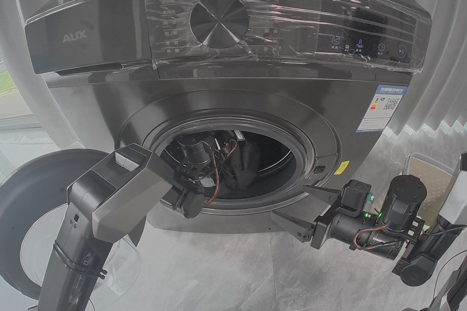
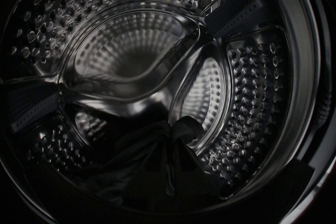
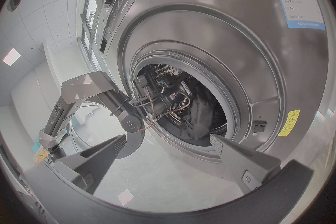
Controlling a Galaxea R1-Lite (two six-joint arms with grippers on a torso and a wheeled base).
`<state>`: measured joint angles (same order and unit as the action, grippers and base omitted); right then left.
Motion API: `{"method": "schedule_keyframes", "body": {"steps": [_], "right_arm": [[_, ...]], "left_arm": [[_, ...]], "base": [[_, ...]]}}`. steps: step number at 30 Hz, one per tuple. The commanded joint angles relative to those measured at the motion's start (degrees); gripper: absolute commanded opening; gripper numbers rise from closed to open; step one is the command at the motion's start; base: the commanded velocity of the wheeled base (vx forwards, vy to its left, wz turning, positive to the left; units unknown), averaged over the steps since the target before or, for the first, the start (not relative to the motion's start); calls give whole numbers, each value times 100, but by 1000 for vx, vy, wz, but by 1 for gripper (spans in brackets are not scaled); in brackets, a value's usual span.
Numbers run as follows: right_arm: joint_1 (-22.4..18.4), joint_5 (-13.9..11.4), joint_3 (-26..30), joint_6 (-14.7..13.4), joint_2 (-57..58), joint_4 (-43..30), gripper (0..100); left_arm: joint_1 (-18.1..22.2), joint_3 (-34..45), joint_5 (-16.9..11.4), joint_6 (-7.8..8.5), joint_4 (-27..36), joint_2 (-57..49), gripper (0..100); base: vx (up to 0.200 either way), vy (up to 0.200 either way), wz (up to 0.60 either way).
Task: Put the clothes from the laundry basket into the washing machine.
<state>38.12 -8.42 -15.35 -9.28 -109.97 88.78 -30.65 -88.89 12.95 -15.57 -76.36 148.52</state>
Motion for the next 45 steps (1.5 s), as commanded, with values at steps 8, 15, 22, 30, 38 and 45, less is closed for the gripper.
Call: {"method": "schedule_keyframes", "body": {"steps": [8, 15, 22, 30, 38, 45], "right_arm": [[11, -10, 14, -4, 2, 7, 100], [20, -10, 14, 5, 2, 7, 100], [11, -10, 14, 5, -7, 7, 100], [20, -10, 14, 5, -7, 7, 100], [46, -10, 14, 5, -7, -1, 100], [55, -10, 5, -4, -7, -1, 100]], "left_arm": [[375, -902, 33, 186, 209, 424, 0], [402, -849, 33, 177, 209, 415, 100], [208, 267, 33, 194, 183, 230, 100], [32, 1972, -82, 212, 271, -16, 100], [15, 2368, -293, 212, 403, -7, 100], [-38, 2271, -389, 212, 420, 151, 100]], "base": [[0, 0, 0], [0, 0, 0], [0, 0, 0], [0, 0, 0], [0, 0, 0], [0, 0, 0]]}}
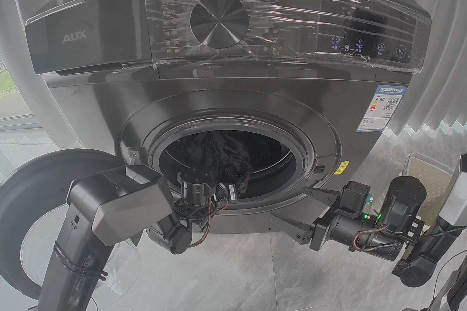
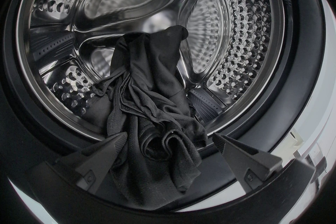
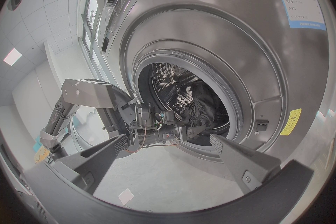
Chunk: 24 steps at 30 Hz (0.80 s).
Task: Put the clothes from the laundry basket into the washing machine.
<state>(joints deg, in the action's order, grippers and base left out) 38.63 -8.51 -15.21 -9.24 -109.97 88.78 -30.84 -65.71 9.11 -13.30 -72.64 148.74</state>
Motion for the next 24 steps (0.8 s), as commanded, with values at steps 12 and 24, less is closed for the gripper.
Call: {"method": "schedule_keyframes", "body": {"steps": [12, 24], "right_arm": [[13, -2, -34, 1, 11, 7, 100], [74, -10, -52, 1, 90, 7, 100]], "left_arm": [[-18, -311, -5, -15, 172, 340, 0], [-27, -707, 12, -24, 92, 375, 0]], "base": [[0, 0, 0], [0, 0, 0]]}}
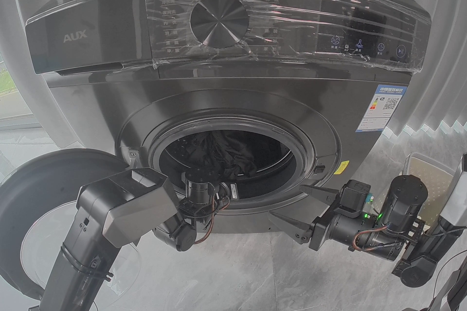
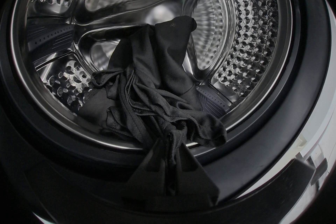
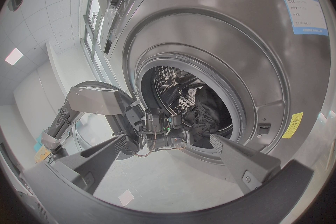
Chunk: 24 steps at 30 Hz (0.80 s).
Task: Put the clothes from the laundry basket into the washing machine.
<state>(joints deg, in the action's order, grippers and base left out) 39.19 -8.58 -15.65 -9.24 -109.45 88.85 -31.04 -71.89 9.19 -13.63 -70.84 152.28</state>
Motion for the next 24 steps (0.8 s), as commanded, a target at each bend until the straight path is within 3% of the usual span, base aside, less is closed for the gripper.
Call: {"method": "schedule_keyframes", "body": {"steps": [1, 14, 19, 24], "right_arm": [[18, -3, -8, 1, 37, 1, 100], [18, -3, -8, 1, 64, 1, 100], [27, -3, -8, 1, 64, 1, 100], [18, -3, -8, 1, 64, 1, 100]], "left_arm": [[-8, -115, 12, 9, -106, 12, 0], [45, -1451, 329, 9, -308, -226, 0], [80, -1890, 399, 141, -290, -32, 0], [124, -2119, 399, 159, -272, 144, 0]], "base": [[0, 0, 0], [0, 0, 0], [0, 0, 0], [0, 0, 0]]}}
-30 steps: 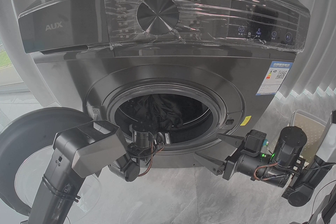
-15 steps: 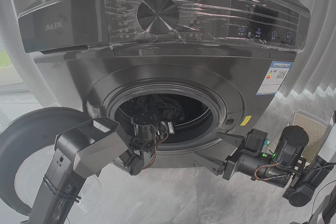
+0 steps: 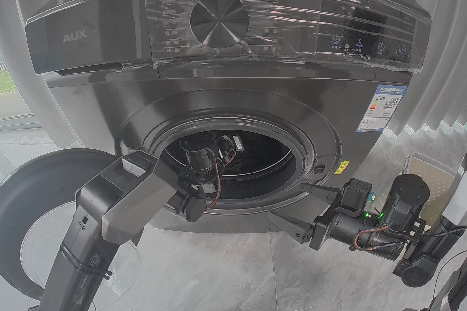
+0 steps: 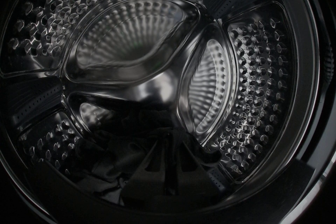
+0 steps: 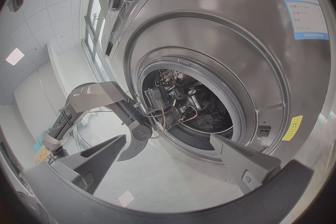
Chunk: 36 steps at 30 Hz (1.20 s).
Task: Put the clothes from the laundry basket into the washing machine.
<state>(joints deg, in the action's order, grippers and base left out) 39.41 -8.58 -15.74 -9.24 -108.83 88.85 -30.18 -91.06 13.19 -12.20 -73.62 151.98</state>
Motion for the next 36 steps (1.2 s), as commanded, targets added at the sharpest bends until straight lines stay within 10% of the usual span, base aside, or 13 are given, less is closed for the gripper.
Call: {"method": "schedule_keyframes", "body": {"steps": [1, 4, 5, 20, 36], "right_arm": [[-4, -3, 1, 1, 10, 1, 100], [-4, -3, 1, 1, 10, 1, 100], [5, -3, 1, 1, 10, 1, 100], [-4, -3, 1, 1, 54, 1, 100], [5, -3, -17, 10, 63, 1, 100]], "left_arm": [[48, -236, -1, 16, 23, 174, 0], [74, -298, -1, 7, 67, 174, 0], [92, -298, -1, 7, 85, 174, 100], [65, -184, 8, -37, 85, 165, 100], [-93, 2128, 96, 7, 260, -468, 100]], "base": [[0, 0, 0], [0, 0, 0], [0, 0, 0], [0, 0, 0], [0, 0, 0]]}}
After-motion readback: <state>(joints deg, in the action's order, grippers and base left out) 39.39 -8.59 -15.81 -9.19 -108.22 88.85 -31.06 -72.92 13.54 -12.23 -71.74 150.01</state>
